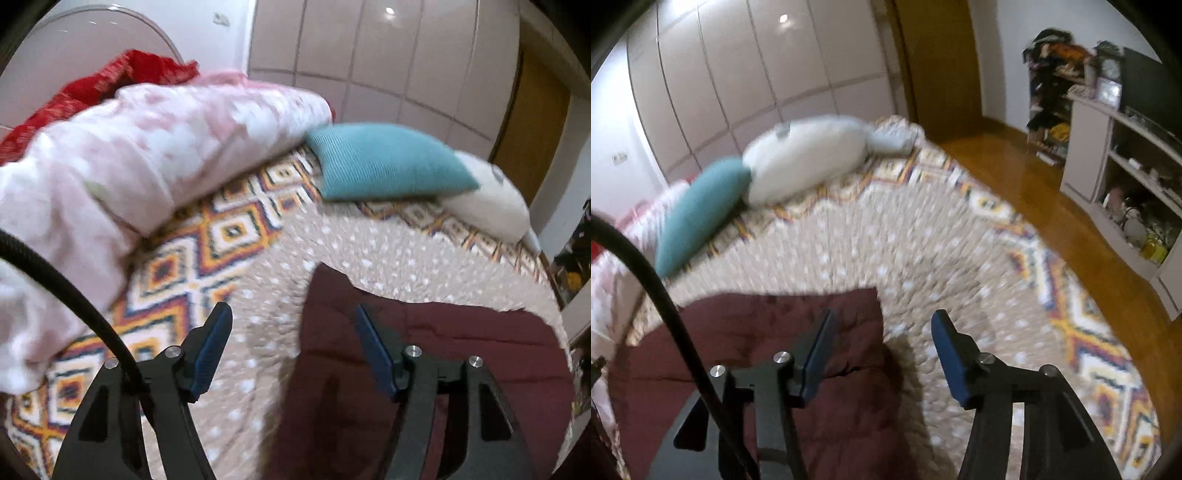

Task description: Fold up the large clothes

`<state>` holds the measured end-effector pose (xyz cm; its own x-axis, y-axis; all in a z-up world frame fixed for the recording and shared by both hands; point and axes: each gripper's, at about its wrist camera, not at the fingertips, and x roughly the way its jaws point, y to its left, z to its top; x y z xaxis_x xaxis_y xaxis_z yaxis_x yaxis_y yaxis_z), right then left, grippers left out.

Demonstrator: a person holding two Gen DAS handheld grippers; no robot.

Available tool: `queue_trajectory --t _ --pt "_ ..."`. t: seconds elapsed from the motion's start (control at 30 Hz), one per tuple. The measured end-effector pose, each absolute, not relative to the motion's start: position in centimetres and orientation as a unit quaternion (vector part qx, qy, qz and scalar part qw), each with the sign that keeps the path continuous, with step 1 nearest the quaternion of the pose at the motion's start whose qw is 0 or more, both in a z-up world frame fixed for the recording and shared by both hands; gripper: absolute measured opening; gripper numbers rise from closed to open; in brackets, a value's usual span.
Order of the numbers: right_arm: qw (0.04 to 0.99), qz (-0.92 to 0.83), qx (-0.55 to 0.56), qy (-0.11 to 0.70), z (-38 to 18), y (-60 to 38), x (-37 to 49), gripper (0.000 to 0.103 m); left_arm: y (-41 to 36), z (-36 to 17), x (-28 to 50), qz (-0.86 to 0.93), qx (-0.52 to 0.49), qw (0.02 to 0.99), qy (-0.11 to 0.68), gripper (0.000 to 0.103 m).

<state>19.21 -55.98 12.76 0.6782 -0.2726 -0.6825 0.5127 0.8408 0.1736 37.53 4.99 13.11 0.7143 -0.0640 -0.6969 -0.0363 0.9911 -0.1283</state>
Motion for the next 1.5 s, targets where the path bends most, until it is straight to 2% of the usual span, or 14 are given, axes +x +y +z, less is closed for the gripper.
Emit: queue_trajectory --t 0.13,0.23,0.27,0.33,0.53,0.73,0.8,0.9,1.0,1.1,1.17,1.3,1.5 --pt "0.911 -0.194 0.183 0.315 16.8 -54.3 16.4 0.059 8.1 16.3 30.8 -0.024 -0.073 0.93 0.36 0.069" --pt "0.92 -0.137 0.182 0.318 18.2 -50.6 15.3 0.059 9.4 16.2 24.9 -0.023 -0.05 0.935 0.351 0.079" --pt "0.922 -0.104 0.178 0.327 18.4 -48.5 15.4 0.056 9.7 15.8 23.5 -0.019 -0.048 0.936 0.349 0.083" --pt "0.919 -0.042 0.18 0.349 18.1 -45.1 15.9 0.039 10.4 13.9 19.3 -0.018 -0.049 0.932 0.358 0.083" --pt "0.872 0.132 0.22 0.416 13.3 -31.9 20.1 0.033 10.5 6.5 12.4 -0.014 -0.071 0.924 0.376 0.083" --pt "0.814 0.234 0.237 0.476 7.1 -21.0 27.2 0.034 9.3 2.0 13.2 0.016 -0.001 0.925 0.38 0.083" --pt "0.806 0.227 0.235 0.493 5.0 -18.9 30.3 0.035 10.4 1.3 13.3 0.022 -0.026 0.925 0.378 0.083" --pt "0.809 0.199 0.243 0.496 2.9 -17.7 34.5 0.035 12.1 0.5 13.5 0.007 -0.074 0.919 0.387 0.083" --pt "0.829 0.168 0.236 0.479 3.4 -17.4 37.7 0.035 13.1 0.9 13.4 -0.003 -0.111 0.919 0.378 0.083" --pt "0.84 0.128 0.237 0.472 4.5 -18.2 39.8 0.035 12.9 1.4 12.9 0.004 -0.104 0.928 0.358 0.083" --pt "0.847 0.118 0.25 0.455 6.3 -19.4 39.3 0.035 12.3 1.5 12.5 0.006 -0.089 0.93 0.355 0.083" --pt "0.849 0.156 0.285 0.417 9.6 -23.1 35.5 0.049 11.4 2.1 11.7 0.002 -0.07 0.935 0.347 0.083" --pt "0.849 0.088 0.312 0.416 8.7 -33.0 31.6 0.05 10.9 2.4 10.8 0.0 -0.064 0.936 0.346 0.084"
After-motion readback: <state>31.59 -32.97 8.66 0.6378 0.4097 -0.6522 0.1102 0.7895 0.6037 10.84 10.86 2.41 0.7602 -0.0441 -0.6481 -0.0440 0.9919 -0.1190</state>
